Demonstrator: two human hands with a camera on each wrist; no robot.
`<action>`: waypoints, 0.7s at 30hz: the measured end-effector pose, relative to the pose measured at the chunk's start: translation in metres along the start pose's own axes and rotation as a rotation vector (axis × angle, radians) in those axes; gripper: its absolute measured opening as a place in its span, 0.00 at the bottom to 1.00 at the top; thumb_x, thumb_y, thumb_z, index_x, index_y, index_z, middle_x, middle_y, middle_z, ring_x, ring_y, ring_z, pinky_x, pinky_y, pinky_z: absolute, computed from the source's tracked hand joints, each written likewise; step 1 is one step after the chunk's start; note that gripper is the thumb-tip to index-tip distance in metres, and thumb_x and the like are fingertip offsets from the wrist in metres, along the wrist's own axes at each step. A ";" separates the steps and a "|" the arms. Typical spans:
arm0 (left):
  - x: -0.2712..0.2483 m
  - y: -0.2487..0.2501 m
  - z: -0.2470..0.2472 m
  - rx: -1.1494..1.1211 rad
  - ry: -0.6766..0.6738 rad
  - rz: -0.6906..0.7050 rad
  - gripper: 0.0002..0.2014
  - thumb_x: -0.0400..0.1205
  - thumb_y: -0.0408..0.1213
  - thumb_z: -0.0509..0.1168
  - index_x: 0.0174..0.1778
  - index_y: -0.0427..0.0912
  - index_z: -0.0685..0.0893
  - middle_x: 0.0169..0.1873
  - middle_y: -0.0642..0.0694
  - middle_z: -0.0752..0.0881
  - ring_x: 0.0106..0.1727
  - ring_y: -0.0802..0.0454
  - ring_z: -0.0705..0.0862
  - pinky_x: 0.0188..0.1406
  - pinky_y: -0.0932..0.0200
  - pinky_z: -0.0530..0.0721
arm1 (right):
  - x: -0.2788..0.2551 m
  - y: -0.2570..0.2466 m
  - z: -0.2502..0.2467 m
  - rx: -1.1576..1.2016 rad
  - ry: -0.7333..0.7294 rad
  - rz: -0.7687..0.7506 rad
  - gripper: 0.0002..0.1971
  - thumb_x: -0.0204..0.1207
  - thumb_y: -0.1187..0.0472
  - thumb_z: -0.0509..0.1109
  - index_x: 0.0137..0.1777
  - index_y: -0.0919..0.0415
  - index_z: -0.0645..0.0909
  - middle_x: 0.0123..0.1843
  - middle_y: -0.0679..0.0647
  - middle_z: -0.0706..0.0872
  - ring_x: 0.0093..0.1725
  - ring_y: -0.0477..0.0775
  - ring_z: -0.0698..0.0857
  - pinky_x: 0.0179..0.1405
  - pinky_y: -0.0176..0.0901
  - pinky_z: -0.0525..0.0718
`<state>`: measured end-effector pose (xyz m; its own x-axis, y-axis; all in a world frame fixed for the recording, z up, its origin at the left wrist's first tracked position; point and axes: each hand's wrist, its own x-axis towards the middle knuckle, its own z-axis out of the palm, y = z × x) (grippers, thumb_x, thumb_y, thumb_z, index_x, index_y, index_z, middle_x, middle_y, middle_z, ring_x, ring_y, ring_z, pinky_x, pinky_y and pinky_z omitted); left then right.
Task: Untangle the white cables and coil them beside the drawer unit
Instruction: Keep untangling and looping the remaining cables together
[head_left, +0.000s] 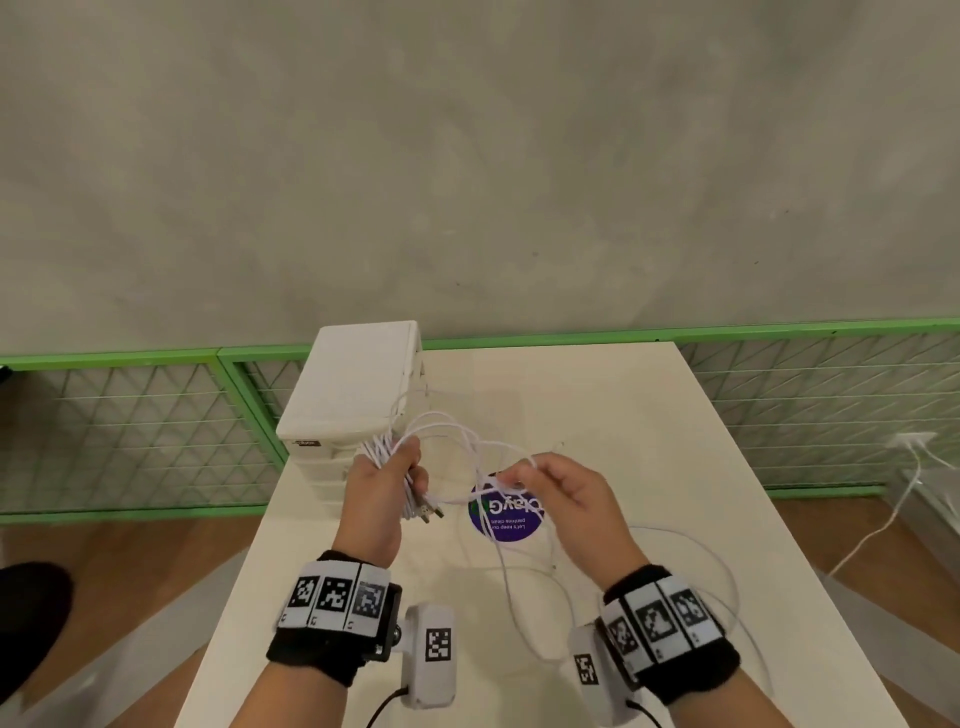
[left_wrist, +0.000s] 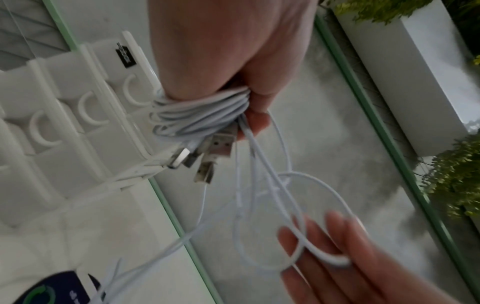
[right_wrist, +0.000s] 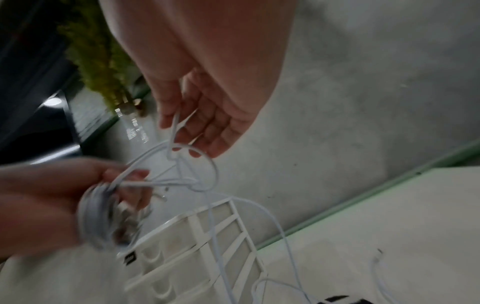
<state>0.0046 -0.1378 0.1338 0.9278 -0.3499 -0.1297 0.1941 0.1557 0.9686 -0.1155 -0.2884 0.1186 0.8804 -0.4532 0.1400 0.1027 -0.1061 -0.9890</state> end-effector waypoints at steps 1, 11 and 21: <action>0.003 0.000 -0.004 0.015 0.016 0.004 0.11 0.85 0.30 0.59 0.36 0.39 0.75 0.16 0.51 0.75 0.17 0.57 0.72 0.16 0.63 0.69 | 0.001 -0.001 -0.006 0.108 0.039 0.032 0.09 0.80 0.64 0.64 0.44 0.64 0.85 0.38 0.55 0.90 0.45 0.52 0.89 0.47 0.36 0.84; 0.006 -0.010 0.000 0.217 -0.018 -0.010 0.10 0.76 0.28 0.70 0.38 0.36 0.73 0.13 0.46 0.71 0.15 0.50 0.67 0.20 0.59 0.69 | 0.008 -0.010 -0.043 0.559 0.259 0.053 0.10 0.74 0.57 0.64 0.46 0.64 0.82 0.23 0.50 0.65 0.21 0.49 0.69 0.29 0.44 0.84; -0.001 -0.001 -0.001 0.405 -0.267 -0.022 0.12 0.75 0.36 0.75 0.35 0.34 0.78 0.18 0.41 0.78 0.15 0.50 0.72 0.23 0.54 0.76 | 0.009 -0.013 -0.057 0.516 0.320 0.127 0.11 0.80 0.58 0.63 0.46 0.67 0.80 0.20 0.44 0.67 0.19 0.45 0.59 0.17 0.36 0.63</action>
<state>0.0042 -0.1370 0.1332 0.8004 -0.5821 -0.1431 0.0235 -0.2081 0.9778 -0.1357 -0.3414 0.1354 0.7265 -0.6852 -0.0525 0.2871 0.3719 -0.8828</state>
